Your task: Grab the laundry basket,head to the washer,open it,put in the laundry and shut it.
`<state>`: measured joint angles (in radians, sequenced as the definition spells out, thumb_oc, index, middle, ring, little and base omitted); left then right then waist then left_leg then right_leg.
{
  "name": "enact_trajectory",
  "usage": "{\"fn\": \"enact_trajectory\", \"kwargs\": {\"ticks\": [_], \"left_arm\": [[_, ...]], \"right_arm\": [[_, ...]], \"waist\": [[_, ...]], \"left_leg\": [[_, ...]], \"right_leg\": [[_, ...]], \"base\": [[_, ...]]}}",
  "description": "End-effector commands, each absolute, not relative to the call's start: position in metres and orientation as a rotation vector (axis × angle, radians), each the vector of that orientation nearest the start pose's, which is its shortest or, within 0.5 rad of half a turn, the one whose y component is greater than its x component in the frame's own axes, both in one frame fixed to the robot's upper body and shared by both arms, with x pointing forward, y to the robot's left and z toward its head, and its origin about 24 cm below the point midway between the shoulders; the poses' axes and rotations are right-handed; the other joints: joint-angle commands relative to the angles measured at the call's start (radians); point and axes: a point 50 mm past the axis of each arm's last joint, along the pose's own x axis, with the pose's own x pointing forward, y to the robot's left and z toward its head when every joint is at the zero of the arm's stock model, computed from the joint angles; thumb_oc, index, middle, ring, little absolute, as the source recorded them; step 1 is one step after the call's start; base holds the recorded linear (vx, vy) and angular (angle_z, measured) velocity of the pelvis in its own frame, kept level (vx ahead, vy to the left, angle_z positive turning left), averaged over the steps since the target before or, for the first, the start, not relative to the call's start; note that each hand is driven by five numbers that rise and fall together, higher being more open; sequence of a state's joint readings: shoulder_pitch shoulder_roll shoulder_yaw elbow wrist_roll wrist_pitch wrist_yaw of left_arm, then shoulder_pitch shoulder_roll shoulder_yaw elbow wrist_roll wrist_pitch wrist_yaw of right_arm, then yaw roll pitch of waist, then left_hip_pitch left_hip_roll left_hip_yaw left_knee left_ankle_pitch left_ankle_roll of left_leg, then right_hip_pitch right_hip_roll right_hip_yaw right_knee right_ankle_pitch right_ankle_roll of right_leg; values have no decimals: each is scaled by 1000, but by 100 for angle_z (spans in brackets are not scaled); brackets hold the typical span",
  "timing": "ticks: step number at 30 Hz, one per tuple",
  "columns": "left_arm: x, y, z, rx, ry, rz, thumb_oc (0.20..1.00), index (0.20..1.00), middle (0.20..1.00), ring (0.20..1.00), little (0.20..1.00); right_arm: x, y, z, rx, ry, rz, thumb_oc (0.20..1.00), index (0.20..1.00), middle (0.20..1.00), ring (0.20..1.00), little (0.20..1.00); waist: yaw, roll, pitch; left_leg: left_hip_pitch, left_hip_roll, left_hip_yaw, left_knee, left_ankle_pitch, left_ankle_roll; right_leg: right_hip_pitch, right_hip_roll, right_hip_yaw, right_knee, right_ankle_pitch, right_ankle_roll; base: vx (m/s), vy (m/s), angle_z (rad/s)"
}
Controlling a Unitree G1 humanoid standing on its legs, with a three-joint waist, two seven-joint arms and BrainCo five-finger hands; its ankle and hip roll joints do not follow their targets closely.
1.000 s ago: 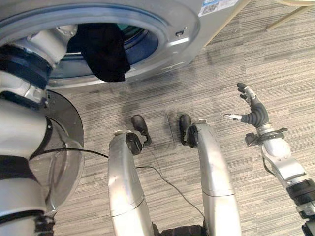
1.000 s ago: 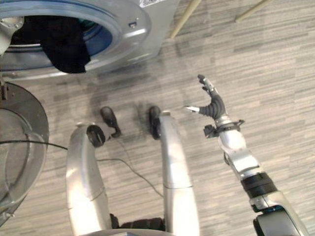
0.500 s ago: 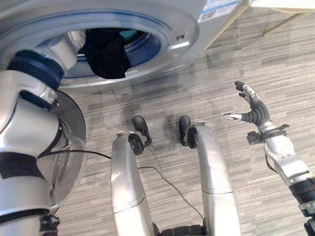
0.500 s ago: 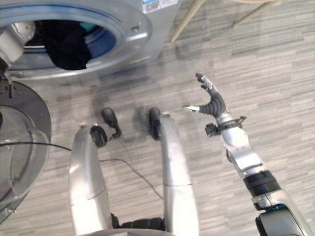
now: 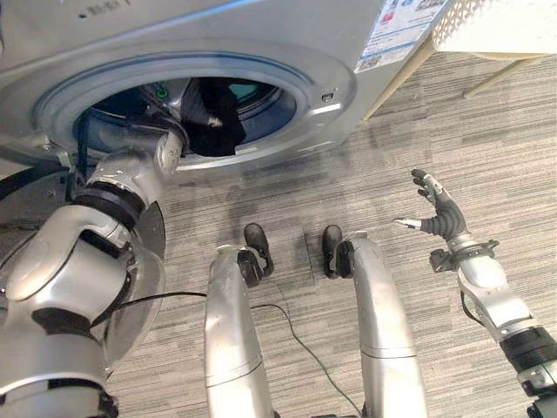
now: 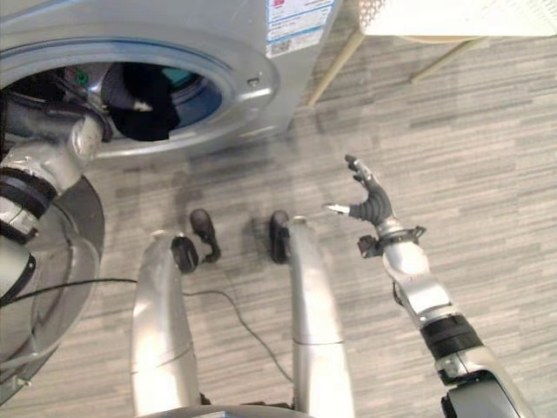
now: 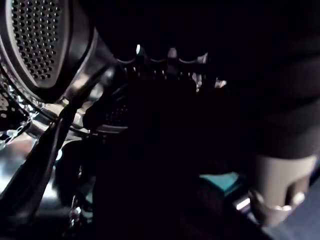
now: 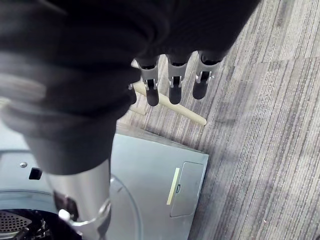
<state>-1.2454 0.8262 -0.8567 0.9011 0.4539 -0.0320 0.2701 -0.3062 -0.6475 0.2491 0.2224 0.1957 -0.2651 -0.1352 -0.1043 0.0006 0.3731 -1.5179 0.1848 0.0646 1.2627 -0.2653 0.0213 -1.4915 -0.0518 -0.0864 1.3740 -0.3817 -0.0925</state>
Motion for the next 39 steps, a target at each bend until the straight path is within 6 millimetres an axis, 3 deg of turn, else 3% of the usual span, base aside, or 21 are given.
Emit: {"fn": "enact_trajectory", "kwargs": {"ticks": [1,10,11,12,13,19,26,29,31,34,37,39], "left_arm": [[401,255,295,1678,-310,394,1000,1000,1000,1000,1000],[409,255,287,1678,-200,368,1000,1000,1000,1000,1000],[411,248,287,1688,-204,341,909,909,909,909,909],[411,248,287,1688,-205,340,322,322,322,322,322],[413,239,287,1670,-223,310,200,200,200,200,200],[412,212,296,1513,-387,257,200,200,200,200,200],[402,203,320,1370,-554,300,200,200,200,200,200],[396,208,333,1327,-633,387,200,200,200,200,200],[386,218,354,1312,-726,526,200,200,200,200,200],[380,228,363,1322,-757,619,200,200,200,200,200],[370,238,379,1404,-813,746,200,200,200,200,200],[357,254,403,1482,-842,891,200,200,200,200,200]], "right_arm": [[300,-208,137,-445,-427,88,1000,1000,1000,1000,1000],[297,-202,148,-448,-476,124,1000,1000,1000,1000,1000],[297,-201,150,-452,-483,123,1000,1000,1000,1000,1000],[297,-202,150,-452,-483,122,1000,1000,1000,1000,1000],[297,-202,153,-456,-494,117,1000,1000,1000,1000,1000],[299,-201,154,-460,-507,95,1000,1000,1000,1000,1000],[298,-202,149,-448,-494,76,1000,1000,1000,1000,1000],[296,-201,144,-440,-487,77,1000,1000,1000,1000,1000],[294,-199,142,-424,-501,84,1000,1000,1000,1000,1000],[293,-197,141,-416,-510,91,1000,1000,1000,1000,1000],[292,-197,144,-418,-531,99,1000,1000,1000,1000,1000],[291,-198,149,-416,-550,114,1000,1000,1000,1000,1000]], "waist": [[-40,13,6],[-61,-3,33],[-65,-5,35],[-64,-6,35],[-65,-5,36],[-58,6,24],[-50,18,14],[-47,19,11],[-47,17,3],[-47,19,-6],[-46,21,-21],[-50,23,-34]], "left_leg": [[5,7,-67,140,-166,29],[-51,14,-75,148,-159,29],[-51,14,-72,144,-158,30],[-51,14,-72,144,-158,30],[-51,12,-69,143,-159,31],[-51,7,-66,148,-158,33],[-30,0,-57,126,-156,32],[-10,-2,-52,101,-152,30],[-3,-2,-53,88,-151,28],[-1,-1,-54,78,-148,26],[4,4,-54,67,-150,23],[11,7,-52,48,-149,24]], "right_leg": [[6,13,38,-85,20,83],[-42,12,39,-86,41,92],[-43,12,39,-92,45,93],[-44,12,39,-92,46,93],[-48,12,40,-92,48,94],[-50,18,40,-90,51,92],[-31,16,39,-102,49,93],[-15,12,41,-119,51,94],[-5,12,41,-134,50,95],[1,13,39,-145,51,96],[12,15,37,-157,48,99],[19,12,34,-177,51,103]], "base": [[0,0,0],[6,18,-5],[-8,12,-5],[0,0,0],[0,0,0],[0,0,0],[0,0,0],[0,0,0],[-3,14,4],[4,8,1],[14,29,0],[15,62,-2]]}}
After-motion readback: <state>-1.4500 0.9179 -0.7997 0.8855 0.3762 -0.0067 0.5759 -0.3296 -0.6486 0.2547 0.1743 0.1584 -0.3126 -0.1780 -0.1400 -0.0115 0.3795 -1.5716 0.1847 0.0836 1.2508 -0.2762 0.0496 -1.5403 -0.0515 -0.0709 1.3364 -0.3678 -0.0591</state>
